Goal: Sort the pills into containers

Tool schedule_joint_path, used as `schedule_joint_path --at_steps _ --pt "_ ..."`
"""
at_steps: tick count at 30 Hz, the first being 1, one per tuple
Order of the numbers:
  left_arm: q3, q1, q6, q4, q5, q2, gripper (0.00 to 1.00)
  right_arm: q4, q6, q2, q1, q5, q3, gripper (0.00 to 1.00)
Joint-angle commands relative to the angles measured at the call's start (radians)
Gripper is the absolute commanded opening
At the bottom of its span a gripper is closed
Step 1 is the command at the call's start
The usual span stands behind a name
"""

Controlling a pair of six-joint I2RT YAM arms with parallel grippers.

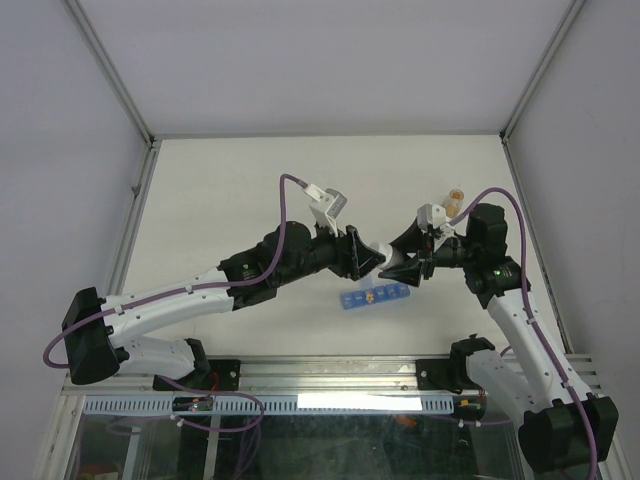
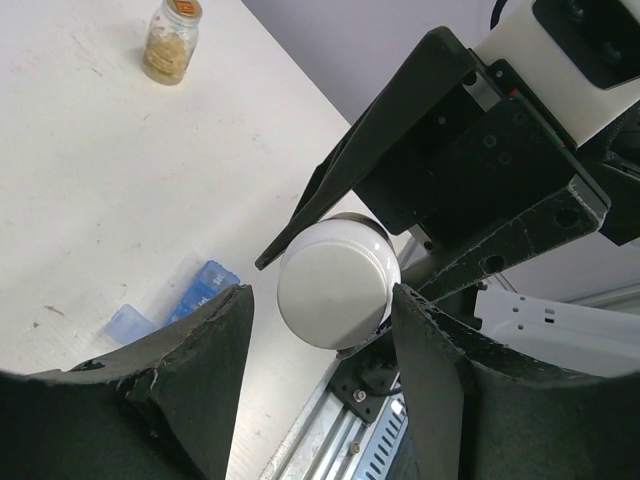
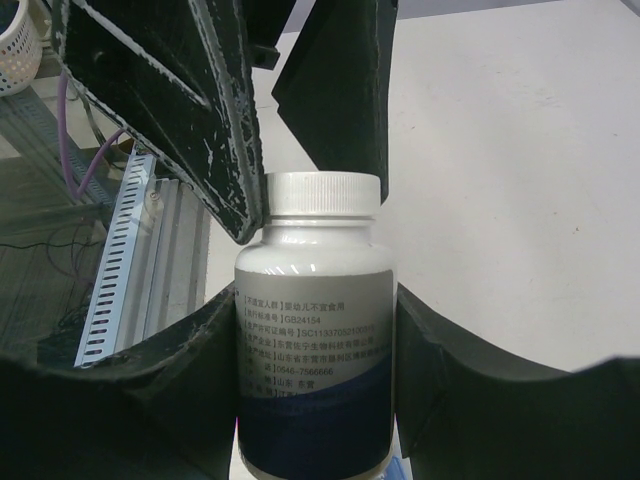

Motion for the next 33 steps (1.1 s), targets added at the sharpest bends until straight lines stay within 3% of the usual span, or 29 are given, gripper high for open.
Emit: schedule_joint_path --at_steps 1,7,15,18,21,26,28,30,33 --pt "0.045 -0.010 -0.002 0.040 0.034 -0.010 0.57 0.022 -0.013 -0.002 -0.003 -0.002 0.048 0.00" --pt "0.040 -0.009 -0.001 0.059 0.062 -0.002 0.47 0.020 -0.014 -0.001 -0.003 -0.006 0.047 0.00" --pt "0.000 -0.008 0.080 0.145 0.183 -0.006 0.19 0.016 -0.021 0.000 -0.003 -0.019 0.047 0.00" --pt "-0.056 -0.006 0.239 0.243 0.370 -0.011 0.16 0.009 -0.029 0.001 -0.003 -0.033 0.048 0.00" --pt "-0.093 0.007 0.468 0.275 0.600 -0.010 0.05 0.006 -0.031 -0.002 -0.003 -0.039 0.048 0.00" --pt "-0.109 0.050 0.829 0.212 0.804 -0.006 0.04 0.003 -0.035 0.000 -0.003 -0.048 0.049 0.00" --pt "-0.092 0.098 0.857 0.207 0.841 0.000 0.08 0.002 -0.036 -0.001 -0.003 -0.047 0.050 0.00" --pt "-0.074 0.152 0.813 0.243 0.878 0.008 0.23 0.001 -0.038 0.000 -0.003 -0.049 0.050 0.00" --pt "-0.094 0.200 0.684 0.377 0.866 0.003 0.72 -0.001 -0.039 0.001 -0.003 -0.051 0.050 0.00"
